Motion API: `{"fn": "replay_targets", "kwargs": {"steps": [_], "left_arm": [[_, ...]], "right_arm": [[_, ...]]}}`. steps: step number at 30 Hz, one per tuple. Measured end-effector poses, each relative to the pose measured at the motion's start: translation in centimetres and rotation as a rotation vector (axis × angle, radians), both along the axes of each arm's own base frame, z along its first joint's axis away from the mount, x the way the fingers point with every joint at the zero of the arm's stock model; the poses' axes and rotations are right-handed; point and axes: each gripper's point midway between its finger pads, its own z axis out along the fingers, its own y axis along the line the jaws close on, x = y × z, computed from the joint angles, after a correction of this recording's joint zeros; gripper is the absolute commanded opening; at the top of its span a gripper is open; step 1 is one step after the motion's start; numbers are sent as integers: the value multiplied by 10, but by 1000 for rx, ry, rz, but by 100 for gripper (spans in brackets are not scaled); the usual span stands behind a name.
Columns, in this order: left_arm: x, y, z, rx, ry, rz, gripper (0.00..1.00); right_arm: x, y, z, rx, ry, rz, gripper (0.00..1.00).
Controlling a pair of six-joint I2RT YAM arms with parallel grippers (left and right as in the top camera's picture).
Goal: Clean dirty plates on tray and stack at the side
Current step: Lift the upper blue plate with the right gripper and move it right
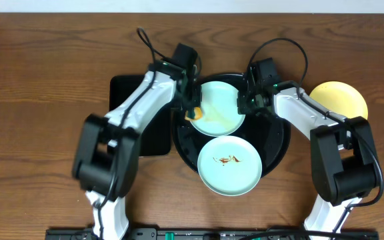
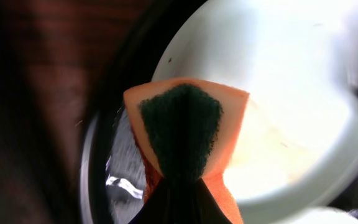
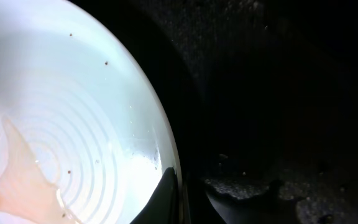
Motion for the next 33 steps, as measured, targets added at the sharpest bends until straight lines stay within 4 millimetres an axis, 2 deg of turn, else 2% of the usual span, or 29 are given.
{"fn": "replay_targets", "kwargs": {"steps": [4,6,8,14,19,22,27,33], "left_arm": [[-5,6,48,-17,-86,2,8],[-10,10,62,-13,-106,2,8],[-14,15,67,6,-109,4,7],[-17,30,65,54,-92,30,7],[-8,50,64,66,-94,82,8],[-5,61,64,69,-90,111,7],[0,77,64,72,-85,153,7],[1,94,63,80,-68,194,7]], "right_arm": [[5,-3,9,-25,-40,14,1],[8,-7,20,-48,-78,27,1],[12,-12,37,-80,-131,38,1],[22,-29,108,-186,-336,78,1],[18,-30,154,-325,-477,195,1],[11,-22,167,-430,-523,288,1],[4,-10,175,-615,-562,409,1],[3,-8,194,-816,-618,419,1]]}}
